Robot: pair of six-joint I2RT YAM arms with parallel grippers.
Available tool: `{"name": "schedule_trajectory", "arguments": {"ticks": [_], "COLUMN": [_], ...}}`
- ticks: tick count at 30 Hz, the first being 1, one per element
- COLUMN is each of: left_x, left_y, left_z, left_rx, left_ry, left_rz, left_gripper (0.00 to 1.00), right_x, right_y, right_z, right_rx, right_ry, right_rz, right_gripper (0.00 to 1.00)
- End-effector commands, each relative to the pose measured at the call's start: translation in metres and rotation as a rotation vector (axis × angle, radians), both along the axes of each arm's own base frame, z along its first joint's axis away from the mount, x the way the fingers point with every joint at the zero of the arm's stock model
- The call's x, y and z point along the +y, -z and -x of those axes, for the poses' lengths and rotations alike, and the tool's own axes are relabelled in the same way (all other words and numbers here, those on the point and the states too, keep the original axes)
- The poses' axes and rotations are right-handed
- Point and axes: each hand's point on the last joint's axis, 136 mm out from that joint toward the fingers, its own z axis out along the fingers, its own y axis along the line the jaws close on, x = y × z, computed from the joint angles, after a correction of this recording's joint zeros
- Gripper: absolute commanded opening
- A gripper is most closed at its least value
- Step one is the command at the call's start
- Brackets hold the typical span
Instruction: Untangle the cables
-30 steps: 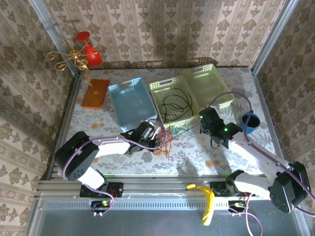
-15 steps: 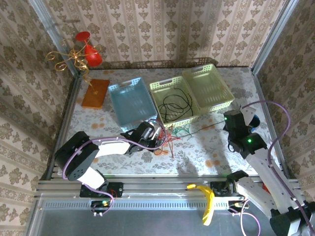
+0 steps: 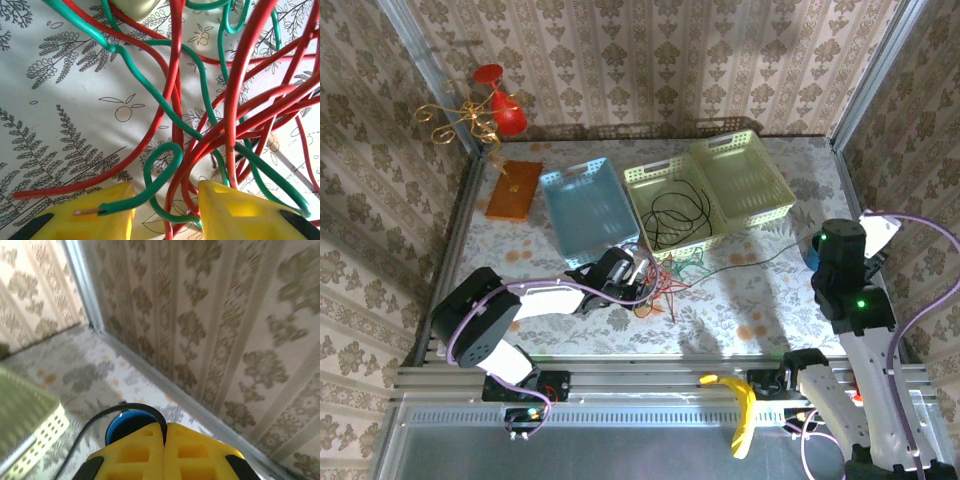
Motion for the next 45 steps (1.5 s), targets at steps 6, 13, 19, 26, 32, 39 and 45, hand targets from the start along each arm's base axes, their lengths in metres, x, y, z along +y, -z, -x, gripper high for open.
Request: {"name": "schedule_trajectory", "arguments": {"ticks": [6,13,19,26,32,39,45], "left_x": [0.029,0.024,0.019,0.017,0.016,0.019,0.021], "left_y": [0.03,0.032,0.034,0.032,0.028,0.026,0.025], "left_z": [0.016,0.013,0.011,0.01,0.011,0.011,0.012], "left_rx": [0.072,0.071,0.078,0.072,0.066,0.057,0.052], "left_ry": [-0.006,-0.003,-0.005,-0.005,-0.006,-0.014,-0.006], "left_rz": [-0.137,-0.124,-0.117,-0.113,-0.113,-0.119,-0.127], "left_gripper": [0.41,0.42,0.42,0.42,0.42,0.42,0.42], "right_x": [0.017,0.071,0.12,0.197,0.251,0.276,0.281], "right_y": [-0.065,-0.113,-0.178,-0.221,-0.198,-0.061,0.089], "right_z": [-0.007,-0.033,-0.049,-0.109,-0.181,-0.235,-0.224], "right_rx": [-0.226,-0.377,-0.515,-0.603,-0.462,-0.089,0.294], "right_ry": [-0.162,-0.49,-0.705,-0.951,-0.977,-0.926,-0.891], "right_rz": [-0.034,-0.131,-0.105,-0.167,-0.078,-0.061,-0.198], "right_gripper": [0.0,0.0,0.0,0.0,0.0,0.0,0.0]}}
